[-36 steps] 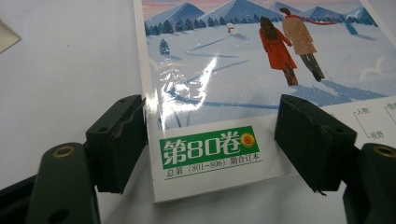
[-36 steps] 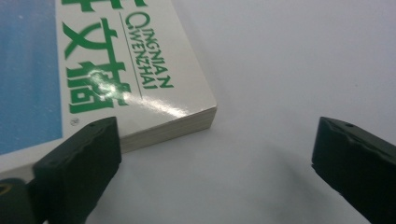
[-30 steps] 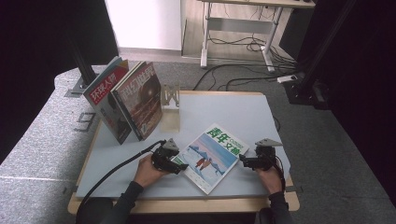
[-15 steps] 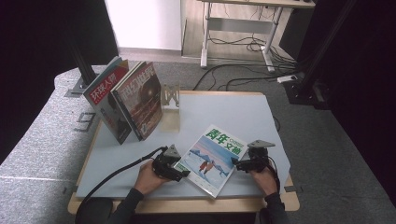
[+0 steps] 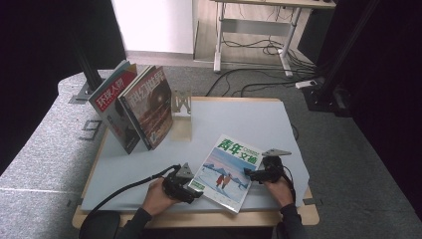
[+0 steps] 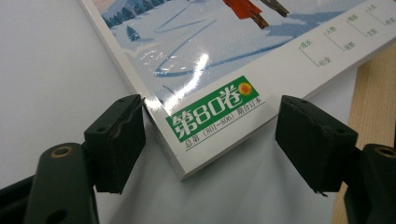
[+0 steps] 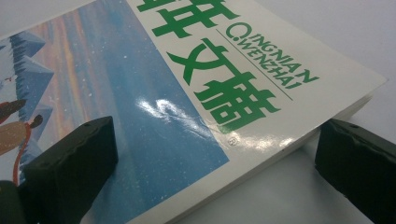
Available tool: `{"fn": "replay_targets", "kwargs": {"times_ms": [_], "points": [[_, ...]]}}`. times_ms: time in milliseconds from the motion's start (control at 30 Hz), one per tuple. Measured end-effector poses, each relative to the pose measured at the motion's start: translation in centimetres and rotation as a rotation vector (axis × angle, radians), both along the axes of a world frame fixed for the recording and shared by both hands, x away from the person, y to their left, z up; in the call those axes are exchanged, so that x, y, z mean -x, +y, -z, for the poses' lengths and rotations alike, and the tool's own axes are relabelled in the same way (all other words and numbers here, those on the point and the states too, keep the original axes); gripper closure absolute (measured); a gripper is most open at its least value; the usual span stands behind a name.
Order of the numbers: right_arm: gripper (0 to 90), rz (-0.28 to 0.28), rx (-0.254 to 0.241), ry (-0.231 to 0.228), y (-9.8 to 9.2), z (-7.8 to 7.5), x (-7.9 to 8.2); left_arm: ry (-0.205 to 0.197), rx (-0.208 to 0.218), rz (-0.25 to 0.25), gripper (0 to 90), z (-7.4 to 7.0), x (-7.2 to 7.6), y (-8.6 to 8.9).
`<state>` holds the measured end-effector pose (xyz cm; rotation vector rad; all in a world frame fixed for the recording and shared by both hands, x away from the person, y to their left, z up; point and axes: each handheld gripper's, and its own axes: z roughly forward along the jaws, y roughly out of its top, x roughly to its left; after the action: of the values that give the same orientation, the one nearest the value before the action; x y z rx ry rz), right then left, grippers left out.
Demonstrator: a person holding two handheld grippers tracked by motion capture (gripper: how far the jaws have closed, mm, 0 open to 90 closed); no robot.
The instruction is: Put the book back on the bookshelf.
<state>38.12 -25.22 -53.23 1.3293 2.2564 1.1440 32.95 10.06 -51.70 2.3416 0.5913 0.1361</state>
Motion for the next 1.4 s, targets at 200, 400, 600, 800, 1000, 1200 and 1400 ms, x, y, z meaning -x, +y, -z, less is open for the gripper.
{"fn": "replay_targets", "kwargs": {"times_ms": [200,400,600,800,1000,1200,1400], "points": [[0.0,0.0,0.003,-0.006,0.2,0.0,-0.1,0.056,0.051,0.024,23.8,-0.1,-0.9,0.5],[0.0,-0.016,0.017,-0.015,0.7,-0.1,-0.7,0.066,0.076,0.008,18.6,-0.3,-1.3,0.6],[0.0,-0.025,0.018,-0.017,1.3,-0.1,-1.6,0.068,0.088,0.01,19.0,-0.5,-1.5,0.8],[0.0,-0.046,0.019,-0.017,2.2,-0.1,-2.7,0.072,0.077,0.006,19.0,-0.3,-1.6,0.8],[0.0,-0.054,0.018,-0.019,3.0,-0.1,-3.5,0.078,0.081,0.001,19.1,-0.3,-1.6,0.8],[0.0,-0.062,0.018,-0.02,3.9,-0.1,-4.2,0.084,0.079,-0.004,19.1,-0.2,-1.6,0.7],[0.0,-0.075,0.02,-0.019,4.7,-0.2,-4.8,0.088,0.08,-0.005,19.2,-0.2,-1.7,0.8]]}}
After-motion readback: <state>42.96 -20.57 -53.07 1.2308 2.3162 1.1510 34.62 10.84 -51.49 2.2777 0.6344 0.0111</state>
